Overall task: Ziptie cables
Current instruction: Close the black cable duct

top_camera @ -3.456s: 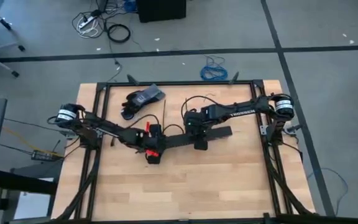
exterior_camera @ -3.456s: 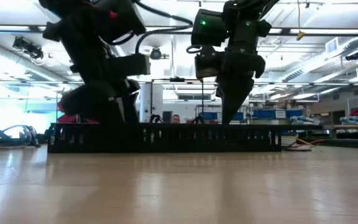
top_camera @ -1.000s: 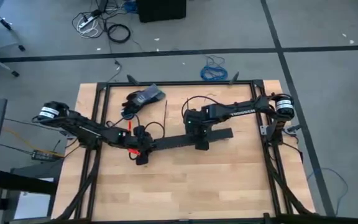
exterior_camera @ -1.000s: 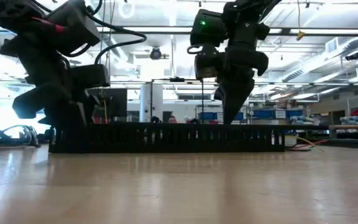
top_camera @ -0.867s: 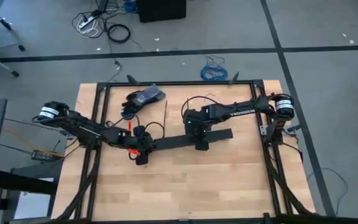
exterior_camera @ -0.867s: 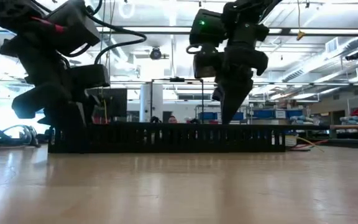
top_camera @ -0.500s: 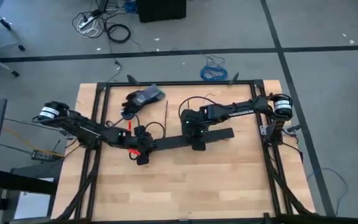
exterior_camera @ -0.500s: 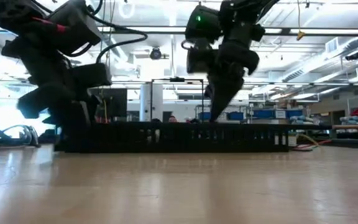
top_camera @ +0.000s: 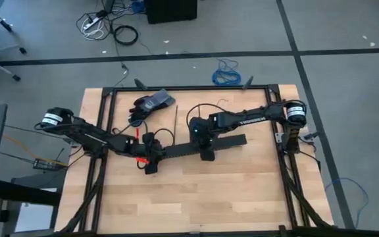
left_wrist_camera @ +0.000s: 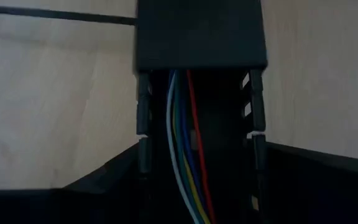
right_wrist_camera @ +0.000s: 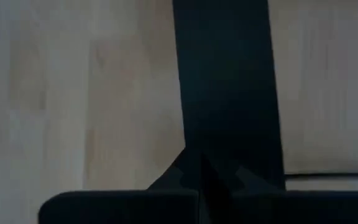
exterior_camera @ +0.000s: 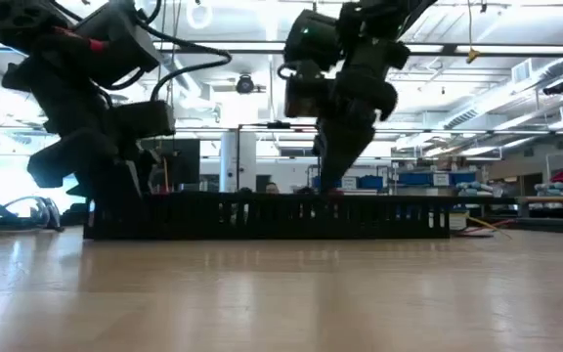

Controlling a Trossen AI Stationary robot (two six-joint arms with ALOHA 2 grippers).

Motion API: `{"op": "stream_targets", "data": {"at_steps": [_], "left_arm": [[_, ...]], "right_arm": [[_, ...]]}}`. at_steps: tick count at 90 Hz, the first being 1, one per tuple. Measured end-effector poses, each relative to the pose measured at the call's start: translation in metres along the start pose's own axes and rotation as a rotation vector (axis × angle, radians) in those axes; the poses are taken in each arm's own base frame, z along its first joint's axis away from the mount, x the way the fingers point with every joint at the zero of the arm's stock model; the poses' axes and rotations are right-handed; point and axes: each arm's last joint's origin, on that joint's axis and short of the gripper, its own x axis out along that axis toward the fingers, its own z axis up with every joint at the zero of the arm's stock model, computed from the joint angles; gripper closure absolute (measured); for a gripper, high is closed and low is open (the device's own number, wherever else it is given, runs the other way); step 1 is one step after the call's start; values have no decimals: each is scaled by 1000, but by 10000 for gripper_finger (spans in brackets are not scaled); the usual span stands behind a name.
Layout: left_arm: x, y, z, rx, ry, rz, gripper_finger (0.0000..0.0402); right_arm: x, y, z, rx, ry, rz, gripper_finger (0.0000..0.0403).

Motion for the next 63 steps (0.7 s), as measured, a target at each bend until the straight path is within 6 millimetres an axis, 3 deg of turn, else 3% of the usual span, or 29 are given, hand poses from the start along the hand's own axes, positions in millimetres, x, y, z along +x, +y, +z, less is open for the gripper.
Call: {"op": "stream_targets", "data": {"at_steps": [9, 63], "left_arm": [[0, 0, 0, 0, -1, 0, 158], [0, 0, 2, 14, -22, -1, 158]], "right_arm": [[10, -3, 1, 4, -5, 43, 402], [12, -2, 12, -41, -131, 103, 403]]}}
